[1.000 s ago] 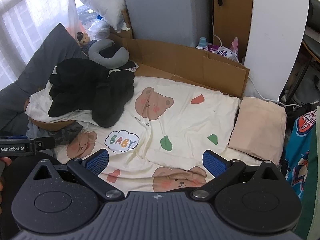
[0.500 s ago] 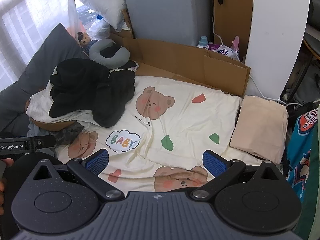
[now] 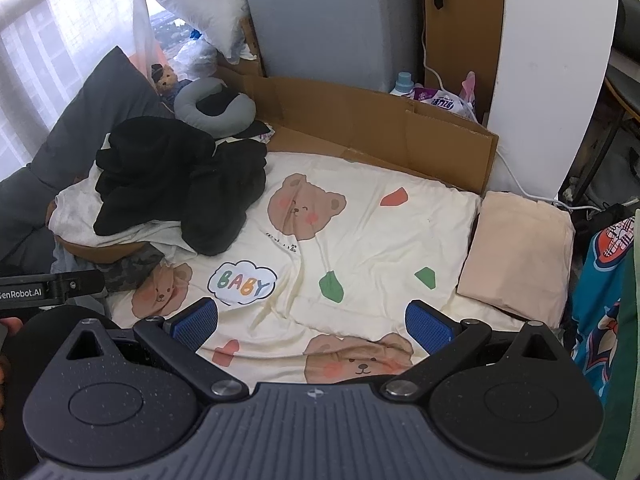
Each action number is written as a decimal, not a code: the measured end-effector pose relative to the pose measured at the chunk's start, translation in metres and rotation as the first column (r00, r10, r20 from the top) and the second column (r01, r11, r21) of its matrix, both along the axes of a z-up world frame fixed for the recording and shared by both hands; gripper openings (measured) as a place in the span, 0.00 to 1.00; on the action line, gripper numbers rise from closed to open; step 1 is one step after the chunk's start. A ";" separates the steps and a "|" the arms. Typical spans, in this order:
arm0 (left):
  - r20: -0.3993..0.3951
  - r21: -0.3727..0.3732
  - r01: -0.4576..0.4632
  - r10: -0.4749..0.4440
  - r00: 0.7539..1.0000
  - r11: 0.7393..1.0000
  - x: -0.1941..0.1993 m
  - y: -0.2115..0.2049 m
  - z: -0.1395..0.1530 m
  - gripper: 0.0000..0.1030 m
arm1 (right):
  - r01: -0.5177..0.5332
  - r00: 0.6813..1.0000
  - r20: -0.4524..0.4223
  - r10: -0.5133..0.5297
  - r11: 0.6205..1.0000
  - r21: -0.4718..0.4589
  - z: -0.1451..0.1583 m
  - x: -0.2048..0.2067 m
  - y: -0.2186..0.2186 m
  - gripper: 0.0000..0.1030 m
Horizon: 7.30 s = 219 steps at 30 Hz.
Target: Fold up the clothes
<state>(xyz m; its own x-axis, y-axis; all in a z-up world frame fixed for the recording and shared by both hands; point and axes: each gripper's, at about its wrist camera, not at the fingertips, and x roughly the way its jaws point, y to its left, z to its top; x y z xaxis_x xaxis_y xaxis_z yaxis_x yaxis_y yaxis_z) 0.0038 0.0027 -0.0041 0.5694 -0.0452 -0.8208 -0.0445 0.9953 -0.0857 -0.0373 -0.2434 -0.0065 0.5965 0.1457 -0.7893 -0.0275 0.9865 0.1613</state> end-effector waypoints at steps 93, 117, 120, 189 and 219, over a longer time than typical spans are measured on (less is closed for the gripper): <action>0.088 -0.059 -0.093 0.098 0.991 0.994 0.178 0.125 0.001 0.86 | -0.128 0.990 0.062 0.125 0.991 0.040 -0.020 0.200 -0.010 1.00; 0.056 -0.034 -0.087 0.089 0.994 0.996 0.253 0.121 -0.155 0.97 | -0.231 0.973 0.048 0.227 0.966 0.113 -0.155 0.270 -0.014 1.00; 0.066 -0.030 -0.092 0.094 0.993 0.995 0.256 0.124 -0.174 0.97 | -0.237 0.971 0.048 0.233 0.966 0.106 -0.173 0.276 -0.013 1.00; 0.134 -0.328 0.108 -0.068 0.989 0.938 0.212 0.050 -0.340 0.02 | -0.267 0.963 0.008 0.268 0.956 0.125 -0.333 0.259 0.011 1.00; 0.116 -0.516 0.392 -0.392 0.913 0.761 0.177 -0.048 -0.351 0.02 | -0.215 0.952 -0.116 0.284 0.888 0.407 -0.352 0.275 0.003 0.43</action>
